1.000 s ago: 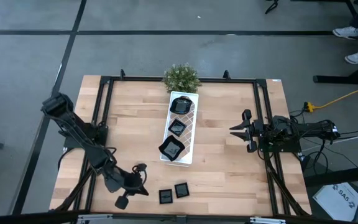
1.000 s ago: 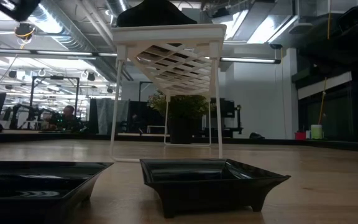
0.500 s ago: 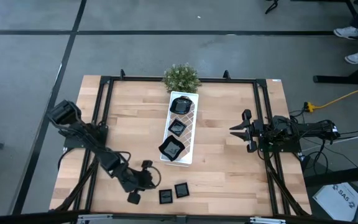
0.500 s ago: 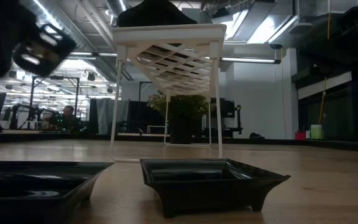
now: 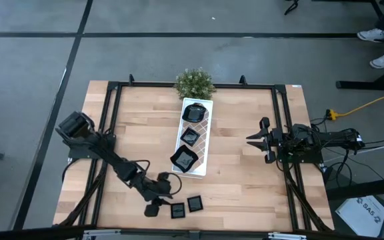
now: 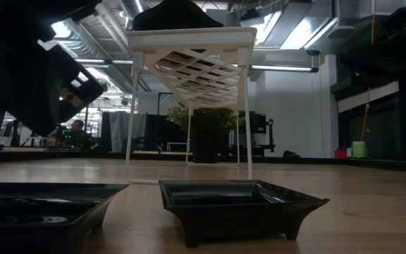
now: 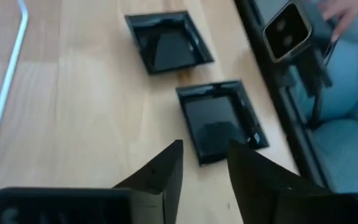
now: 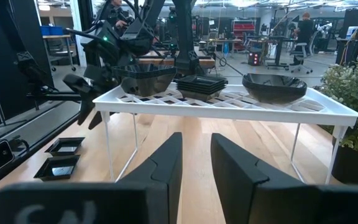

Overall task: Pick & Place Mini shaped plates
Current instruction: Stack the square plate on top of the square plate on the shelf

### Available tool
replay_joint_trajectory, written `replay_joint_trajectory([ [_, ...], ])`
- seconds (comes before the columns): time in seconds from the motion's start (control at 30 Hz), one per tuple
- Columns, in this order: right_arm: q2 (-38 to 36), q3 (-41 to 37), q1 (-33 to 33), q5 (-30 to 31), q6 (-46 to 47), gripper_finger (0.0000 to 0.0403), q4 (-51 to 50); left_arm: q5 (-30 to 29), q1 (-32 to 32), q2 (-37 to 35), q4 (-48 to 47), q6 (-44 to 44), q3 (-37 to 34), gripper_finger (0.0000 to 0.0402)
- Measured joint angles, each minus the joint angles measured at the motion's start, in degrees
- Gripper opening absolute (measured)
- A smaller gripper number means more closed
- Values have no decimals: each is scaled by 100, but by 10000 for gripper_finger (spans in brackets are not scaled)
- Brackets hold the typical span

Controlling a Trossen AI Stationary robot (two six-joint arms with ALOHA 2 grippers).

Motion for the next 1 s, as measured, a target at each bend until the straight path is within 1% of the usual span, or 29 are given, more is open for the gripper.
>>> replay_joint_trajectory([
  [0.13, -2, 0, 0, 0, 0, 85, 2, -10, -28, 61, 268, -59, 0, 125],
  [0.3, -2, 0, 0, 0, 0, 85, 2, -256, -138, 229, 304, -93, 0, 120],
  [0.5, -1, 0, -1, 0, 1, 85, 0, -284, -140, 472, 712, -166, 0, 116],
  [1.0, -2, 0, 0, 0, 0, 85, 2, -300, -81, 598, 732, -246, 0, 116],
])
